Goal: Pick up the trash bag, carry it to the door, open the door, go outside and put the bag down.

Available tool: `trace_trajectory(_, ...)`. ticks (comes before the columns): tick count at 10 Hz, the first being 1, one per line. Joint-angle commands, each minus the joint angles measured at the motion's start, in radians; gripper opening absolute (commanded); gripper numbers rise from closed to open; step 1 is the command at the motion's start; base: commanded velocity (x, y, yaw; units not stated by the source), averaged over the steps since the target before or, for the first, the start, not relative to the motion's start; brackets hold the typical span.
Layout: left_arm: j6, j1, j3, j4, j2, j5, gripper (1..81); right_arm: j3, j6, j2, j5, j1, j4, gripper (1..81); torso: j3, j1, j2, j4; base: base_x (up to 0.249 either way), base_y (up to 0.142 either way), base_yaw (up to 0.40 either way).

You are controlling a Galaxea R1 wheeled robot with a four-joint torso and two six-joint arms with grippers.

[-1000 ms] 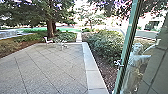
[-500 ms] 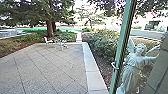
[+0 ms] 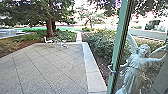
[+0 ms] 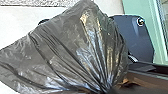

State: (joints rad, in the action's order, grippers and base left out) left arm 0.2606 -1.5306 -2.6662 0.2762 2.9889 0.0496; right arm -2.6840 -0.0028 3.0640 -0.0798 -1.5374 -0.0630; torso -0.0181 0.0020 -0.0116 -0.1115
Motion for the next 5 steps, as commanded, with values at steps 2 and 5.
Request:
trace_trajectory(2,0.003,0.046,0.003,-0.005,-0.004,-0.056,1.0,0.011,-0.008,0.018,-0.064,0.044,-0.001,81.1,0.000,0.000,0.000,0.000,0.101,0.000,0.000)
trace_trajectory(5,0.005,0.046,0.003,-0.005,-0.005,-0.056,1.0,0.011,-0.008,0.018,-0.064,0.044,-0.003,81.1,0.000,0.000,0.000,0.000,0.101,0.000,0.000)
